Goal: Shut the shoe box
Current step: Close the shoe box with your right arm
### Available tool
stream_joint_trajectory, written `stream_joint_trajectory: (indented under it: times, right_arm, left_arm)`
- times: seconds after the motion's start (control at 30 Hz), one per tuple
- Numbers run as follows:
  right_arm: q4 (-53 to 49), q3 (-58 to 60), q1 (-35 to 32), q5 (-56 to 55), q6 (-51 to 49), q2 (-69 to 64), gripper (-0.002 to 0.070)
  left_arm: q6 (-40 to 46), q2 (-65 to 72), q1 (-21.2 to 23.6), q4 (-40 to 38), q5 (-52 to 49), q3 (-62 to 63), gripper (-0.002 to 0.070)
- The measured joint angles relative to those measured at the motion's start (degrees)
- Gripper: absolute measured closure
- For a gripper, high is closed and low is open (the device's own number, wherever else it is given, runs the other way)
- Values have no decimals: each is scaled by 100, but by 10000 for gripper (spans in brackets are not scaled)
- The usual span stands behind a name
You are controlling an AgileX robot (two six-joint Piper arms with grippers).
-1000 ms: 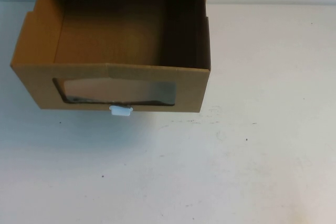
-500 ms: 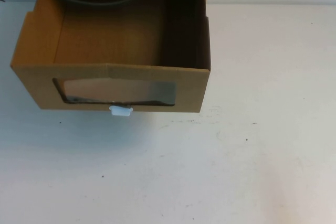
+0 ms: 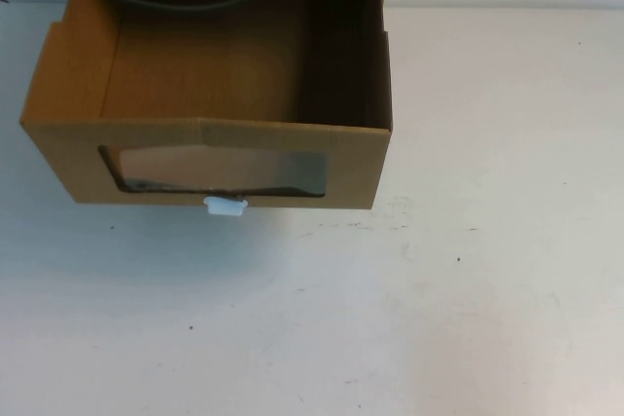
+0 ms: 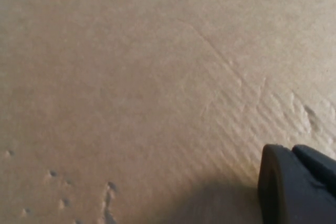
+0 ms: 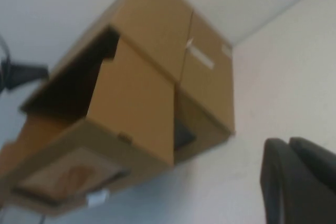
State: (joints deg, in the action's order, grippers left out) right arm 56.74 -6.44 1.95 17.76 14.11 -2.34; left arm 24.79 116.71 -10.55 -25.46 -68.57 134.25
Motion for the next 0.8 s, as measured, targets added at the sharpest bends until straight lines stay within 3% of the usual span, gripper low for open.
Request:
stream_joint_trajectory:
  times: [0.27, 0.47, 0.6, 0.8]
  right_arm:
    - [-1649, -2807, 0, 3417, 160, -3037, 687]
    - [-2156, -4276, 198, 4165, 420, -4719, 687]
    - [-2463, -4968, 1174, 3888, 251, -5390, 687]
    - [-4447, -5657, 3799, 3057, -1411, -6378, 687]
  left_arm:
    - [0, 0, 0, 0, -9, 0, 677]
    - [0, 0, 0, 0, -12, 0, 677]
    - [0, 0, 0, 0, -12, 0, 677]
    - [-42, 0, 0, 0, -12, 0, 677]
